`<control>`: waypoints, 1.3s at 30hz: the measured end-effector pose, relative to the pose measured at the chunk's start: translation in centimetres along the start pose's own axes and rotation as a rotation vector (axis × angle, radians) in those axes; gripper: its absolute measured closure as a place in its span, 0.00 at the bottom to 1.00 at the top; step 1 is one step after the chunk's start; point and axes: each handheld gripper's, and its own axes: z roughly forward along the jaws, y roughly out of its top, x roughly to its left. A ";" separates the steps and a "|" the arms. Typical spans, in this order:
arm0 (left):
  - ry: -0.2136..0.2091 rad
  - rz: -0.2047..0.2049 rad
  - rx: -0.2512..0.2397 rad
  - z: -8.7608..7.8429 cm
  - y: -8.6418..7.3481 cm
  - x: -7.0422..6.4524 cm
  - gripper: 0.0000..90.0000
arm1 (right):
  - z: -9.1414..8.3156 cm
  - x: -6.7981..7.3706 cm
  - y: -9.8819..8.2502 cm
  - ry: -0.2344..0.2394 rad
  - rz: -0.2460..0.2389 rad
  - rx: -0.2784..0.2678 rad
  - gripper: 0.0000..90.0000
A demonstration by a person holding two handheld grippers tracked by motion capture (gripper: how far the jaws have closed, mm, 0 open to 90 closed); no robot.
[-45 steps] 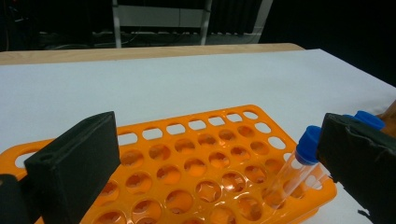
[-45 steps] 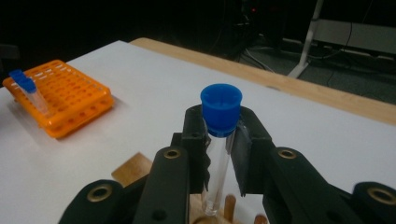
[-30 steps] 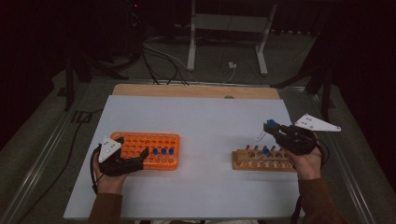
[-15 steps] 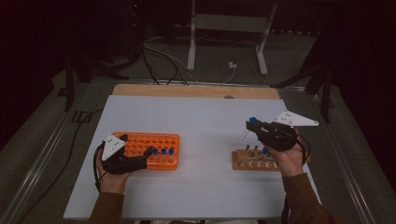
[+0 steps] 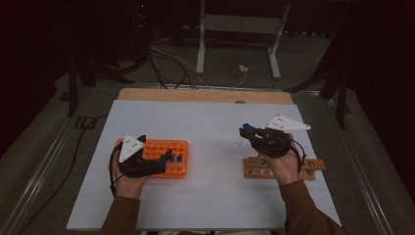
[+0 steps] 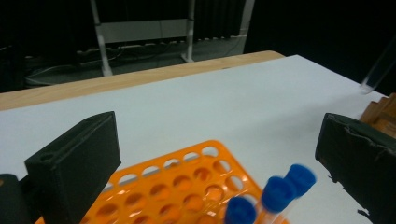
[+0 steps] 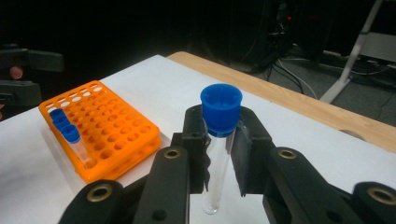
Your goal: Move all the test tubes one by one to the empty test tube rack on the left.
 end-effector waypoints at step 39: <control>-0.129 0.083 0.040 6.4 1.9 -7.6 0.16 | 5.1 5.3 1.3 0.121 -0.025 0.038 0.85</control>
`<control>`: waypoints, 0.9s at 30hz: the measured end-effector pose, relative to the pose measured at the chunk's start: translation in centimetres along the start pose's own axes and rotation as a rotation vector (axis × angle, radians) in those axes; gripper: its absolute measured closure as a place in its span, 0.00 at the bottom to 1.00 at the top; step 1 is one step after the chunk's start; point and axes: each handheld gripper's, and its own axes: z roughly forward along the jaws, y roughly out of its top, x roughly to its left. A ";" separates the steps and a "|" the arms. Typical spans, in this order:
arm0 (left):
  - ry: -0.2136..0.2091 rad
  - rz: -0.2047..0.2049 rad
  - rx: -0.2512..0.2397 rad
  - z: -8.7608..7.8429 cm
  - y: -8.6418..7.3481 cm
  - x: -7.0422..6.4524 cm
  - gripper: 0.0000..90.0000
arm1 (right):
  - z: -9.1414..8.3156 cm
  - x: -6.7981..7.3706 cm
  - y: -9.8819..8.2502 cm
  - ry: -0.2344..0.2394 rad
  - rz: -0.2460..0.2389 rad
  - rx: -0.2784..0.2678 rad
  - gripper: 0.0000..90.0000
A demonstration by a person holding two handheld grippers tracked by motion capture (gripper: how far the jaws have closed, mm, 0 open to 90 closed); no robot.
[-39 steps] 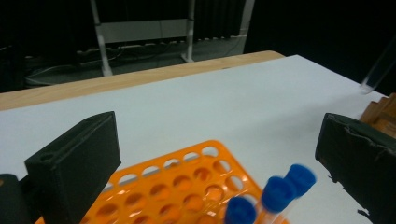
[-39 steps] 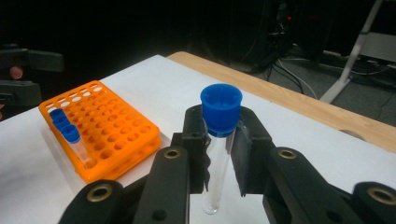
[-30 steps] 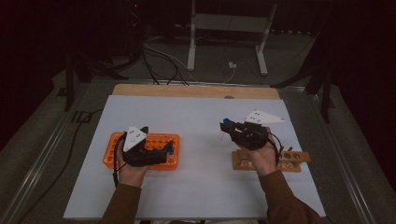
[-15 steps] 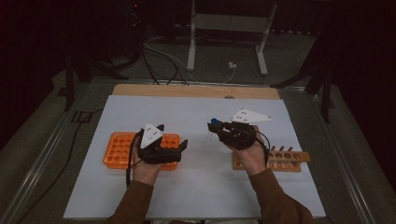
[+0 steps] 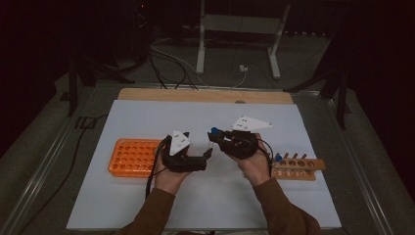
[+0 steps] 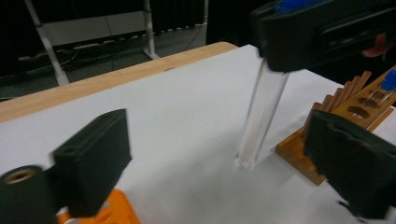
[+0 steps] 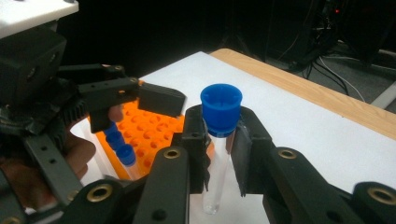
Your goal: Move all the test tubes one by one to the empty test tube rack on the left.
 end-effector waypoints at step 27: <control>-0.058 0.013 -0.033 0.6 -0.1 -0.8 0.87 | 0.3 0.3 -0.2 0.045 0.001 0.008 0.67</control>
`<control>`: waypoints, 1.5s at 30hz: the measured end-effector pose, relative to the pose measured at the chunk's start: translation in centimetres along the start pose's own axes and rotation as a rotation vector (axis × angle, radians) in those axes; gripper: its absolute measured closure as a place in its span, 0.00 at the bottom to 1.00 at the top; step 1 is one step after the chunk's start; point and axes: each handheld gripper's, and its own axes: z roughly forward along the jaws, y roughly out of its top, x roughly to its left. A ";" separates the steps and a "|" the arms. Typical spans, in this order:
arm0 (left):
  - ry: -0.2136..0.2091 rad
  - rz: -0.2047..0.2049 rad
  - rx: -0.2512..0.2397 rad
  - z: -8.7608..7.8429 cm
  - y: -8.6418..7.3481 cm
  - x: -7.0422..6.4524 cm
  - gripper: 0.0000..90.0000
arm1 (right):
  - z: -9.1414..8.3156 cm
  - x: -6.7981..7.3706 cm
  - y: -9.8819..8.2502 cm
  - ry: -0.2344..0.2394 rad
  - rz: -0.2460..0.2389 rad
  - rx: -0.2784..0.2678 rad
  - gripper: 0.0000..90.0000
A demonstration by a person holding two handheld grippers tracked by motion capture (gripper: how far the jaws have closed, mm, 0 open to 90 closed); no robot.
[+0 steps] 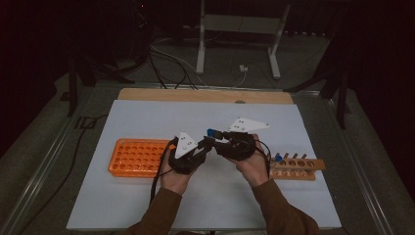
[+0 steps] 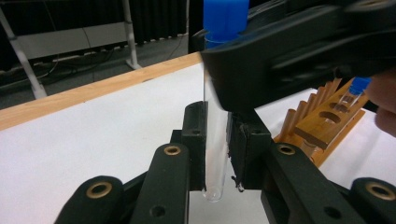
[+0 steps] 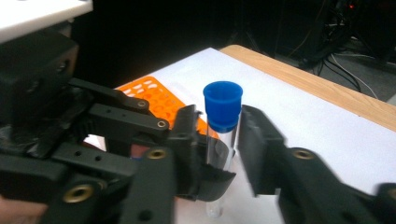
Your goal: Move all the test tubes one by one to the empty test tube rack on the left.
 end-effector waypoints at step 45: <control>0.132 -0.082 -0.063 -6.0 -0.7 6.9 0.87 | -9.7 -7.5 -2.9 -0.246 0.105 -0.027 0.05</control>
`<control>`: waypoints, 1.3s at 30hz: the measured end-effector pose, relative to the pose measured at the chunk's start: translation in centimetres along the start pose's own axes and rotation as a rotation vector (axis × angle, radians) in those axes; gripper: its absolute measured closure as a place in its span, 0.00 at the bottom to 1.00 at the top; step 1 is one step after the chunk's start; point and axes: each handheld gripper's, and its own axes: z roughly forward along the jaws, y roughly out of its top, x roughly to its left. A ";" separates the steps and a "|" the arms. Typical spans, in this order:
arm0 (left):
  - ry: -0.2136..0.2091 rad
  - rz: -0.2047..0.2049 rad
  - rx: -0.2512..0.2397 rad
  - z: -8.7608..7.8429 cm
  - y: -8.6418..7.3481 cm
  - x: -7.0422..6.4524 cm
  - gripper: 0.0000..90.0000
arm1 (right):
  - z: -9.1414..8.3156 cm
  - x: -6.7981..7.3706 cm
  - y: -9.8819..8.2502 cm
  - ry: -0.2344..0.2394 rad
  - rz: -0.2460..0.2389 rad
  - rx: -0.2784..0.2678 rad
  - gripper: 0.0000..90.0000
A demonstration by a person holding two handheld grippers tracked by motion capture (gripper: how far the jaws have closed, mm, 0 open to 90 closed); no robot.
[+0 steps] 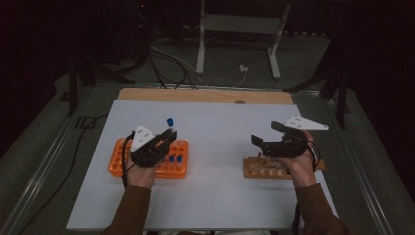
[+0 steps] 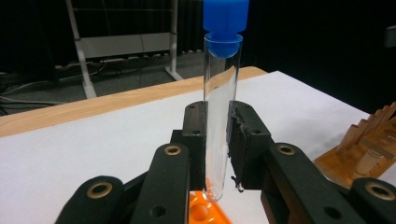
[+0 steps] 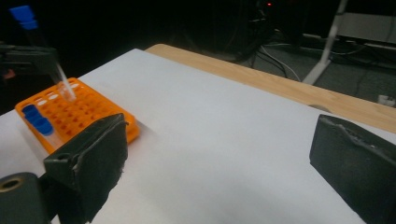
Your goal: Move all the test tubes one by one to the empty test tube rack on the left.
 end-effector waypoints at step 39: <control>0.004 0.023 0.085 -3.6 -5.8 2.5 0.87 | -4.0 -4.8 -4.5 -0.131 0.112 -0.066 0.05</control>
